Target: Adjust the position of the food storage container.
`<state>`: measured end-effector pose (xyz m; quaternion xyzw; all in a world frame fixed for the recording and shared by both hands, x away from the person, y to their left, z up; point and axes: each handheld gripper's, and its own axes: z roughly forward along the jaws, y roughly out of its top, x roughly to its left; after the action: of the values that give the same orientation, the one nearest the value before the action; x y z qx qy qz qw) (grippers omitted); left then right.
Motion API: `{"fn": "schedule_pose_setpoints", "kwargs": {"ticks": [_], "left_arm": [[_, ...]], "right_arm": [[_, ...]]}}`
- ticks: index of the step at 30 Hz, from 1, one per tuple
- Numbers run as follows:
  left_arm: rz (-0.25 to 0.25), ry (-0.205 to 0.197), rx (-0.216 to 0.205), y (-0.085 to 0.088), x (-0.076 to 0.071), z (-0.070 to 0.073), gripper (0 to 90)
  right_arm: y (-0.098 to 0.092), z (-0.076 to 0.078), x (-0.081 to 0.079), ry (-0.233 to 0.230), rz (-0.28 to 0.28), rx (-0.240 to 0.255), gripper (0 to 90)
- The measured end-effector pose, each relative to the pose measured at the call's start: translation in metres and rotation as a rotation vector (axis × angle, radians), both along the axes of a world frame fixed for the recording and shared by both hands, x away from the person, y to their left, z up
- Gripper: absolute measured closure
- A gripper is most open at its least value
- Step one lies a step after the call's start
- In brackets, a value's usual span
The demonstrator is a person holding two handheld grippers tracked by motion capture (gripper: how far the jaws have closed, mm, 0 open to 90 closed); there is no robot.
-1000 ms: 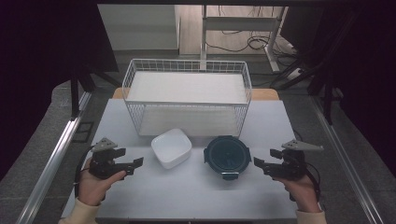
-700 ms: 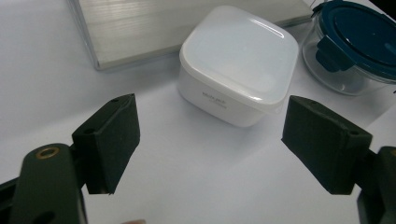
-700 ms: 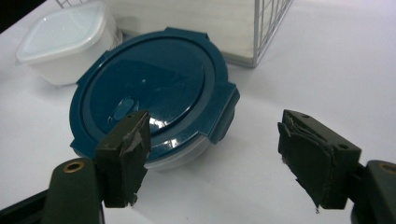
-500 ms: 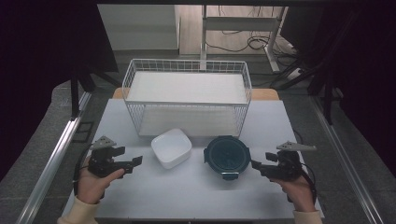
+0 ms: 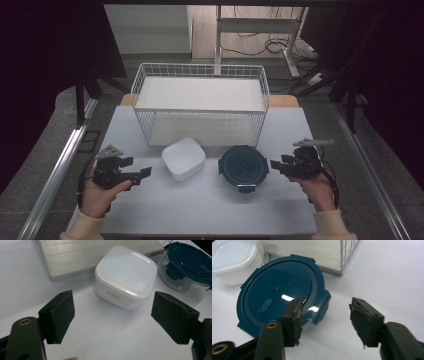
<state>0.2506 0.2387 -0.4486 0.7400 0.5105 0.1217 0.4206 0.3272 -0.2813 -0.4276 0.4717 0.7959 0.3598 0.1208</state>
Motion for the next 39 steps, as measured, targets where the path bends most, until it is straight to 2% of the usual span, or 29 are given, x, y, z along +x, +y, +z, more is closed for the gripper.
{"fn": "schedule_pose_setpoints", "kwargs": {"ticks": [1,5,8,9,11,13,15,18,22,25,30,35,39], "left_arm": [[0.002,0.001,-0.003,0.001,0.000,0.000,18.7],[-0.002,-0.001,-0.008,0.003,0.000,0.000,18.7],[-0.001,-0.003,-0.010,0.003,0.000,0.001,18.7],[0.000,-0.002,-0.009,0.003,0.000,0.001,18.8],[-0.001,0.001,-0.007,0.003,0.001,0.000,18.8],[-0.001,0.010,-0.002,0.002,0.002,-0.003,18.8],[-0.003,0.010,-0.001,0.001,0.002,-0.003,18.8],[0.000,0.011,0.003,0.001,0.003,-0.004,18.7],[0.010,0.009,-0.003,0.005,0.003,-0.003,18.7],[0.014,0.012,-0.003,0.007,0.003,-0.004,18.8],[0.015,0.017,0.000,0.007,0.004,-0.006,18.8],[0.016,0.024,0.008,0.006,0.006,-0.008,18.8],[0.014,0.029,0.006,0.006,0.007,-0.010,18.9]], "right_arm": [[0.000,0.000,0.000,0.000,0.000,0.000,48.3],[0.013,0.003,0.026,0.030,0.015,-0.034,54.8],[0.018,0.002,0.035,0.042,0.018,-0.045,57.7],[0.024,0.001,0.045,0.051,0.034,-0.066,61.3],[0.026,0.000,0.047,0.053,0.035,-0.071,62.9],[0.031,-0.003,0.057,0.059,0.053,-0.101,69.7],[0.032,-0.005,0.059,0.060,0.059,-0.108,71.2],[0.038,-0.010,0.065,0.059,0.101,-0.150,84.4],[0.044,-0.016,0.069,0.051,0.132,-0.169,89.2],[0.053,-0.019,0.072,0.030,0.152,-0.191,89.5],[0.055,-0.023,0.076,0.018,0.161,-0.205,89.6],[0.060,-0.030,0.077,0.002,0.195,-0.265,89.8],[0.060,-0.030,0.076,-0.006,0.209,-0.275,89.9]]}}
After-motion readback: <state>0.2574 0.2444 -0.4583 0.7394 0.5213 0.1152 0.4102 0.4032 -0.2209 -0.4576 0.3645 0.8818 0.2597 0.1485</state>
